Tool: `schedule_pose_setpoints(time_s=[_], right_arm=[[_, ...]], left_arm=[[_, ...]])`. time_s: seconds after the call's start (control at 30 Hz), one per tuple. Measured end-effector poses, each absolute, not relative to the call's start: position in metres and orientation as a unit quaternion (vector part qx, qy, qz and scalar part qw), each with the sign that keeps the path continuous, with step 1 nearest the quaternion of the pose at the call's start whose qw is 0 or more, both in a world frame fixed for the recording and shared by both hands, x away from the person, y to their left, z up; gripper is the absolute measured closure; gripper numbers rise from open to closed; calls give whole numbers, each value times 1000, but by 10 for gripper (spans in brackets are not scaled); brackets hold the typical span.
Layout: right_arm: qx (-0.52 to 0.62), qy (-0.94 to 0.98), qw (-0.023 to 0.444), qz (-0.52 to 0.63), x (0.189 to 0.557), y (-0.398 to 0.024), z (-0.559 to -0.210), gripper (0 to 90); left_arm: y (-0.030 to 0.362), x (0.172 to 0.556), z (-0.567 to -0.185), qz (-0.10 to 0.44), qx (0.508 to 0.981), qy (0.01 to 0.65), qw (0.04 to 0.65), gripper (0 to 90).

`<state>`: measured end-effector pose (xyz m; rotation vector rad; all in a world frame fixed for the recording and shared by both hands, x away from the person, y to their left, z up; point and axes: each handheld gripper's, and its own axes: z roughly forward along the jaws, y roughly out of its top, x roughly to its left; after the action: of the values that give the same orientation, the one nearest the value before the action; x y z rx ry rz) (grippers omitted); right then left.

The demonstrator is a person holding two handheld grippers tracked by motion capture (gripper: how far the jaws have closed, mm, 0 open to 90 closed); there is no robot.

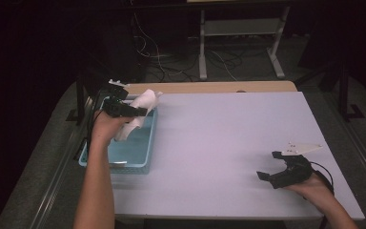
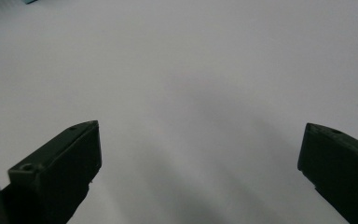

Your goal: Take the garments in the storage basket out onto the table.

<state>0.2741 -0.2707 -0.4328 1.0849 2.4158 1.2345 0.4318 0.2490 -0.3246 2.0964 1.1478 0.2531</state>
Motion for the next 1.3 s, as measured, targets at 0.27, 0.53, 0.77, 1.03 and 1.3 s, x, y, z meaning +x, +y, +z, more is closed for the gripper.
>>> schedule_pose_setpoints(time_s=[0.27,0.53,0.77,1.03,1.3], right_arm=[[369,820,113,422,274,-271,-433,0],[370,819,113,424,274,-271,-433,0],[369,818,115,425,274,-271,-433,0],[369,819,116,425,274,-271,-433,0],[368,819,117,424,274,-271,-433,0]], left_arm=[[239,431,-321,81,818,424,380,505],[227,430,-322,69,823,409,387,505],[213,428,-322,63,831,393,389,505],[200,425,-317,52,835,371,403,504],[186,421,-315,44,841,352,408,504]])
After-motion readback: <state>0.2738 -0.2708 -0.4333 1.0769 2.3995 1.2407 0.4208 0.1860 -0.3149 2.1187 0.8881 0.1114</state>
